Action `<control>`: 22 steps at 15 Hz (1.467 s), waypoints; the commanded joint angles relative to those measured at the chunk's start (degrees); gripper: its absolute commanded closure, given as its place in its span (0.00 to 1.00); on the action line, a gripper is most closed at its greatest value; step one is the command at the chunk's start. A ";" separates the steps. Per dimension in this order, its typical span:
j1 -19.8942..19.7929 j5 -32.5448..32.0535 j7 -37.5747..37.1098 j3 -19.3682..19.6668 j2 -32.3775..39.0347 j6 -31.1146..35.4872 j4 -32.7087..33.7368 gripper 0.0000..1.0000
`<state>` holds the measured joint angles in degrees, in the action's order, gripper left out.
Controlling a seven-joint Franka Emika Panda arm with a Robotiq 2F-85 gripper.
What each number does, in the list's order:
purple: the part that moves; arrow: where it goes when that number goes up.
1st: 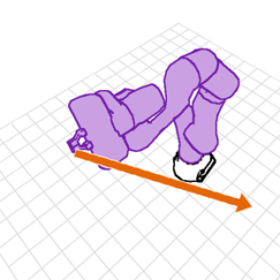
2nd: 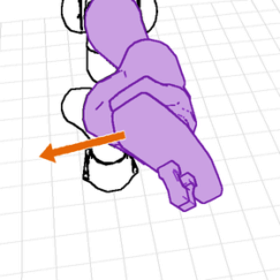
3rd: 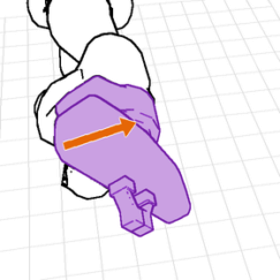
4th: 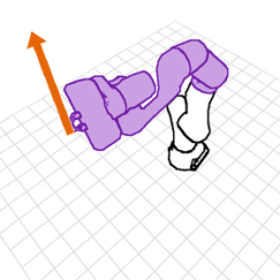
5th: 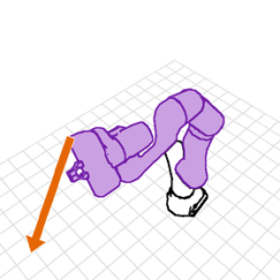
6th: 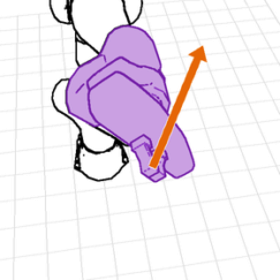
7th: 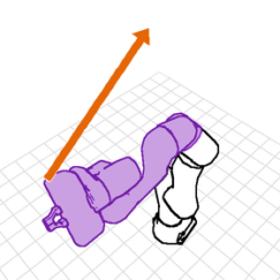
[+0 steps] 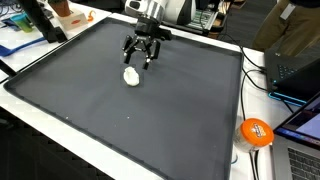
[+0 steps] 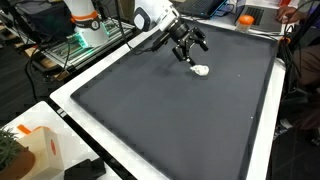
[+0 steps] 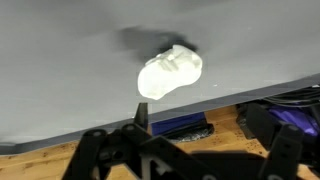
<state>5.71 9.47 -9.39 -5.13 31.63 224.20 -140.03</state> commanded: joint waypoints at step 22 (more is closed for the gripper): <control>7.28 15.41 6.66 4.76 6.63 0.62 8.09 0.00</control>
<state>11.35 22.37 -4.03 -1.34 36.82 224.20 -133.16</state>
